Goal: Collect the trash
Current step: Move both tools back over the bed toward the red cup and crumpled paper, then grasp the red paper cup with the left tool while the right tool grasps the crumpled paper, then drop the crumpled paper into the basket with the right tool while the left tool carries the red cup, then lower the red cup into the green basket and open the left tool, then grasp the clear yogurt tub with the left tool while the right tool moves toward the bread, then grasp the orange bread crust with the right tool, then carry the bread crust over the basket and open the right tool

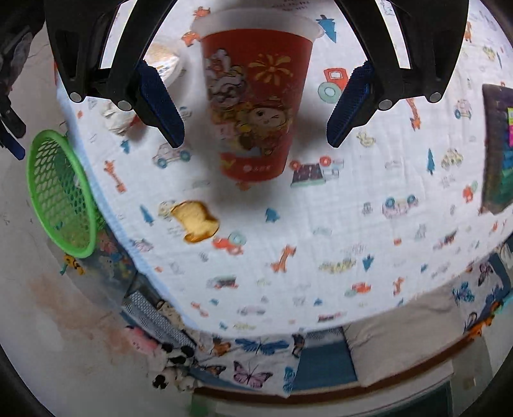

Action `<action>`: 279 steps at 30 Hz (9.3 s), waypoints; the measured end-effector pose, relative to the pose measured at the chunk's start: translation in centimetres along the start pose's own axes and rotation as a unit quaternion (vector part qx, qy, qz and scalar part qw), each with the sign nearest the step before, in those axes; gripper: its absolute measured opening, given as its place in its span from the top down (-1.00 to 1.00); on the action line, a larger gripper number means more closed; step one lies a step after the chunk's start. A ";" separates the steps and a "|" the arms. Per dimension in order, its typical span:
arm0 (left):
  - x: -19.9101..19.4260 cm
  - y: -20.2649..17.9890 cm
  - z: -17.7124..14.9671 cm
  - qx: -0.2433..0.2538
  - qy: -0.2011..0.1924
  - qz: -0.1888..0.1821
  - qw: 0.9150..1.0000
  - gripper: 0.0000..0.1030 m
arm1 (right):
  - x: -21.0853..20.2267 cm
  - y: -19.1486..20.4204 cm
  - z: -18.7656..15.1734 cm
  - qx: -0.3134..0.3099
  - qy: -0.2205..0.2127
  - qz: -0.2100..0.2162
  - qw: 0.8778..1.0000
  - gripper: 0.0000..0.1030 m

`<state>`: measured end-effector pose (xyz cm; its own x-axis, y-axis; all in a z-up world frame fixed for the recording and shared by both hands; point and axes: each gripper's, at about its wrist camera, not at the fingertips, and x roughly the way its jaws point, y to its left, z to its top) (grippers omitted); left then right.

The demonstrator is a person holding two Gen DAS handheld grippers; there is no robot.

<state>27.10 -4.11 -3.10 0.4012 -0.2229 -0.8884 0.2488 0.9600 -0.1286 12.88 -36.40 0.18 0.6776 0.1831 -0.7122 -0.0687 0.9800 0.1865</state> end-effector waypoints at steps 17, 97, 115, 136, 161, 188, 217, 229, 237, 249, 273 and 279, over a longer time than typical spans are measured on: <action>3.1 0.7 -1.8 -0.006 0.041 -0.016 0.999 -0.69 | 3.9 5.8 -2.2 -0.086 0.047 0.040 0.994 -0.57; -6.1 -11.6 -0.3 0.086 -0.020 -0.117 0.989 -0.33 | 0.7 -8.9 -0.1 0.044 0.018 -0.072 0.996 0.08; -2.8 -25.1 4.6 0.135 -0.020 -0.148 0.979 -0.33 | -1.6 -12.8 -1.2 0.074 -0.014 -0.063 0.995 -0.21; 8.3 -34.4 6.6 0.143 0.046 -0.164 0.975 -0.33 | -5.6 -12.6 -3.2 0.072 -0.058 -0.072 0.993 -0.28; 2.4 -28.2 4.2 0.144 -0.005 -0.138 0.980 -0.56 | -5.9 -11.2 -4.3 0.072 -0.058 -0.048 0.995 -0.33; 0.0 -8.7 -7.3 0.086 -0.024 -0.063 0.994 -0.81 | -2.1 -2.5 -3.2 0.008 -0.036 0.031 0.999 -0.51; 0.5 -6.3 -9.1 0.044 -0.044 -0.051 0.997 -0.03 | 2.2 2.6 -1.2 -0.045 0.002 0.056 0.997 -0.50; -4.2 -0.4 -10.4 -0.017 -0.072 -0.037 0.997 -0.02 | 8.7 8.4 2.3 -0.088 0.022 0.077 0.993 -0.41; -5.2 1.9 -11.7 -0.044 -0.079 -0.041 0.995 -0.03 | 14.8 11.7 5.3 -0.104 0.044 0.073 0.991 -0.24; -5.0 4.2 -12.4 -0.066 -0.078 -0.051 0.993 -0.03 | 21.6 13.8 7.3 -0.126 0.075 0.043 0.988 -0.13; -4.7 2.5 -11.0 -0.050 -0.078 -0.067 0.993 -0.03 | 16.8 11.3 6.1 -0.100 0.038 0.044 0.993 0.33; -4.2 -0.7 -9.6 -0.022 -0.073 -0.093 0.993 -0.03 | 12.0 7.1 5.2 -0.059 0.011 0.031 0.998 0.33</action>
<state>16.82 -2.23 -3.48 0.4761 -0.4161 -0.7747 0.2923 0.9058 -0.3068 24.31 -27.59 -3.53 0.6540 0.2430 -0.7164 -0.1963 0.9691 0.1495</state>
